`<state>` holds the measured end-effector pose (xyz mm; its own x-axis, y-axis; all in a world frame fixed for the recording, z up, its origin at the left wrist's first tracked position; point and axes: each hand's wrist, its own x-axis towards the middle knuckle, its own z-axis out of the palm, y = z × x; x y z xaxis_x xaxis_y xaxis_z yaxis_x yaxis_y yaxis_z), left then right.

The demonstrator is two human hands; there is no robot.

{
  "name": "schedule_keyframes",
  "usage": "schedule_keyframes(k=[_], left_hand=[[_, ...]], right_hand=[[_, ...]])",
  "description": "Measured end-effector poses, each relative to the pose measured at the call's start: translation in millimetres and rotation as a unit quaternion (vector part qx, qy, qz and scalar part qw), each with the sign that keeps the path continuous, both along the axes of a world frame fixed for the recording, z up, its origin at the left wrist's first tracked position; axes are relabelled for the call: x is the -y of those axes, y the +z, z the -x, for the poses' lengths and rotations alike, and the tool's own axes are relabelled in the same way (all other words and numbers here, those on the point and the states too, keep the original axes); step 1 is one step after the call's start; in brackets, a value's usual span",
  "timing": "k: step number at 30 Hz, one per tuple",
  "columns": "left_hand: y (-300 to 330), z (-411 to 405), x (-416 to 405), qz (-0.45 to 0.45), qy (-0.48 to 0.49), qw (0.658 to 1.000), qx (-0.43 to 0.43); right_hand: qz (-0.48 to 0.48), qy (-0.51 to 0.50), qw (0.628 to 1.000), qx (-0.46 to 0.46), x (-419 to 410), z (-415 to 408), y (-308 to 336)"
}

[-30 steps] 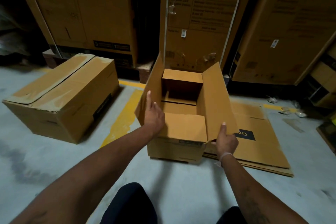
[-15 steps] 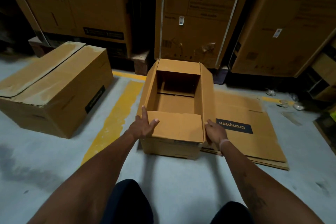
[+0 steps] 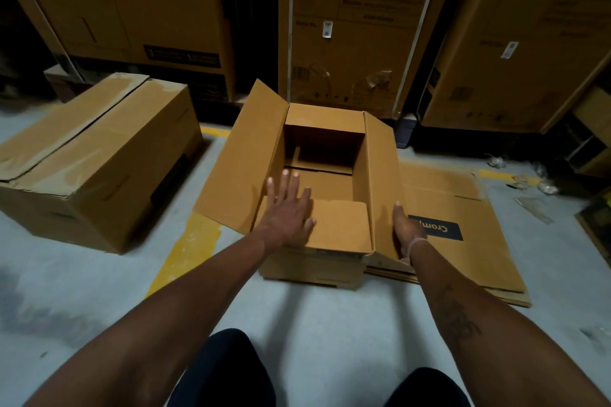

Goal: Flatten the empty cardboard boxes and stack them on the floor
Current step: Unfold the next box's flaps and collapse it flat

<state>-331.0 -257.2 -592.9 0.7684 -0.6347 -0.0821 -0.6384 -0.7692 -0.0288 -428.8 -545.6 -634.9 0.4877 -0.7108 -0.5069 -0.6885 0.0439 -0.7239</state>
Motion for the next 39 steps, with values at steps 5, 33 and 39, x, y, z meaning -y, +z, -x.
schedule_keyframes(k=[5, 33, 39], left_hand=[[7, 17, 42, 0.094, -0.102, 0.986, -0.096], [18, -3, -119, 0.317, 0.219, 0.923, -0.007], [49, -7, -128, 0.217, 0.099, 0.943, 0.233]], right_hand=[[-0.066, 0.013, 0.994, 0.083, -20, 26, 85], [0.167, 0.471, 0.866, 0.022, -229, -93, 177], [0.251, 0.447, 0.854, -0.086, -188, -76, 111]])
